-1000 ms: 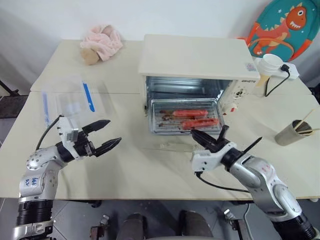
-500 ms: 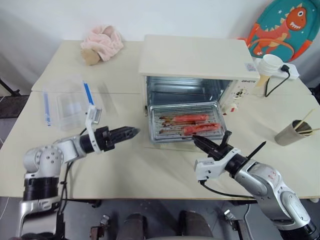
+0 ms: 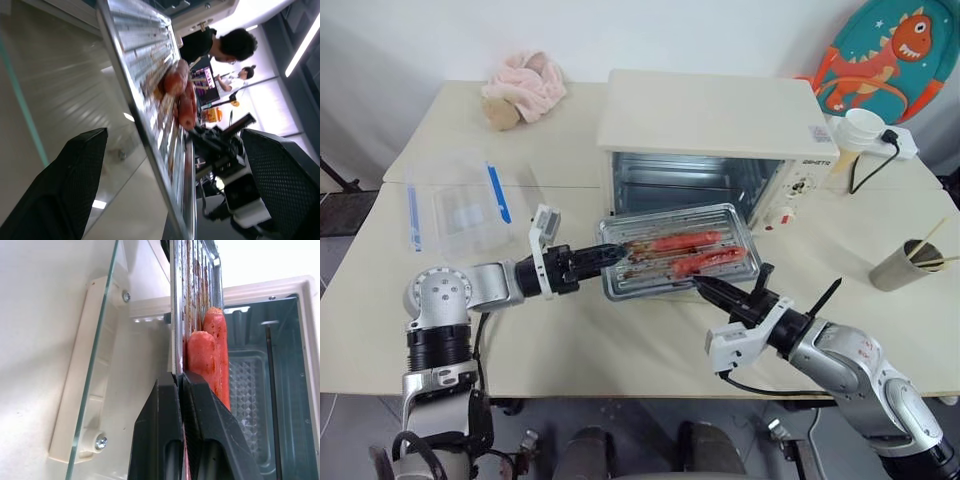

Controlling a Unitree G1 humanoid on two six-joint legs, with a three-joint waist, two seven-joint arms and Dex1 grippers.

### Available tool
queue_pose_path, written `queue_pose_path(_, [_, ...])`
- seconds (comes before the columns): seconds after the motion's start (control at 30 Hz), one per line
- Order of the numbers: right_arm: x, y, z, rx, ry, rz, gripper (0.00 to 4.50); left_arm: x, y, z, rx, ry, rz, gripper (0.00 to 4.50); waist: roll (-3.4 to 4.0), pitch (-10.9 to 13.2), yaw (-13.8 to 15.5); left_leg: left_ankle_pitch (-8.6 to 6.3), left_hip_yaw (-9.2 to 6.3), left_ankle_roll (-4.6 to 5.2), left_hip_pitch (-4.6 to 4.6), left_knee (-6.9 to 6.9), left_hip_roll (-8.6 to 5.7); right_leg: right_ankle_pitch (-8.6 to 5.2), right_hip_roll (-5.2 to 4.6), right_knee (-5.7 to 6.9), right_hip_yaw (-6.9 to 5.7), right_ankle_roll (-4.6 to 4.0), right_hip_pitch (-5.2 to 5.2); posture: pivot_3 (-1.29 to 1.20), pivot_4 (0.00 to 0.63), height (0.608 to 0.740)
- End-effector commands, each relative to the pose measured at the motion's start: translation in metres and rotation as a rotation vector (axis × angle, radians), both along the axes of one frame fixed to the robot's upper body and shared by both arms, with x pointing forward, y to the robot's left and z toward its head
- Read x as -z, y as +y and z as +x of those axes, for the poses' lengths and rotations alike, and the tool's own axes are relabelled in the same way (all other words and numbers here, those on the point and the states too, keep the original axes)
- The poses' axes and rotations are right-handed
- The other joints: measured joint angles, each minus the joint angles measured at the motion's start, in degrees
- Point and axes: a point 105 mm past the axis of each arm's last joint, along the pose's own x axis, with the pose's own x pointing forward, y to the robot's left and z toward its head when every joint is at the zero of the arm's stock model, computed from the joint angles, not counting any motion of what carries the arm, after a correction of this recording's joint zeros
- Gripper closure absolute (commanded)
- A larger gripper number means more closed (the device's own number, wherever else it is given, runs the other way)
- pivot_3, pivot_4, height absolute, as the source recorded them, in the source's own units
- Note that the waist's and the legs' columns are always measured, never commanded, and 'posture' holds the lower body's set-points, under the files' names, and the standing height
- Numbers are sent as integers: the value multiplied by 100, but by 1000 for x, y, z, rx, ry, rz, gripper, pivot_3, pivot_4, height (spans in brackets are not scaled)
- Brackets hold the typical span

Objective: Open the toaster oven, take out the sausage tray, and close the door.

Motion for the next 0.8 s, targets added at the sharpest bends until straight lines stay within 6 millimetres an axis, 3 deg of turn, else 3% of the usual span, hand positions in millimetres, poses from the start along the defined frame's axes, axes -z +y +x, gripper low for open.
queue_pose_path(0.03, [-16,6,-5,-44,-47,20,4500,-7,4,3,-29,-6,-33,1156,0,0,-4,0,-1,0,1,0,0,0,0,1,0,0,0,0,150,740])
queue_pose_path(0.4, [-18,6,-7,-61,-17,35,4500,-9,-1,-2,-1,17,-75,4344,0,0,6,1,-1,-2,0,1,-1,0,-1,-1,1,0,1,0,150,740])
queue_pose_path(0.5, [-17,6,-8,-65,36,62,4500,-9,0,-5,26,50,-86,4428,0,0,0,1,-1,-2,2,1,0,0,0,1,0,0,1,0,150,740])
queue_pose_path(0.63, [-26,8,-12,-99,73,136,3519,-10,3,-3,23,83,-121,4500,0,0,1,2,-1,-3,2,1,0,0,0,1,1,0,1,0,150,740])
queue_pose_path(0.8, [-27,2,-23,-177,188,167,1980,-19,18,4,-16,109,-169,4500,-2,0,4,2,-3,-2,2,2,0,0,-1,3,0,0,1,0,150,740])
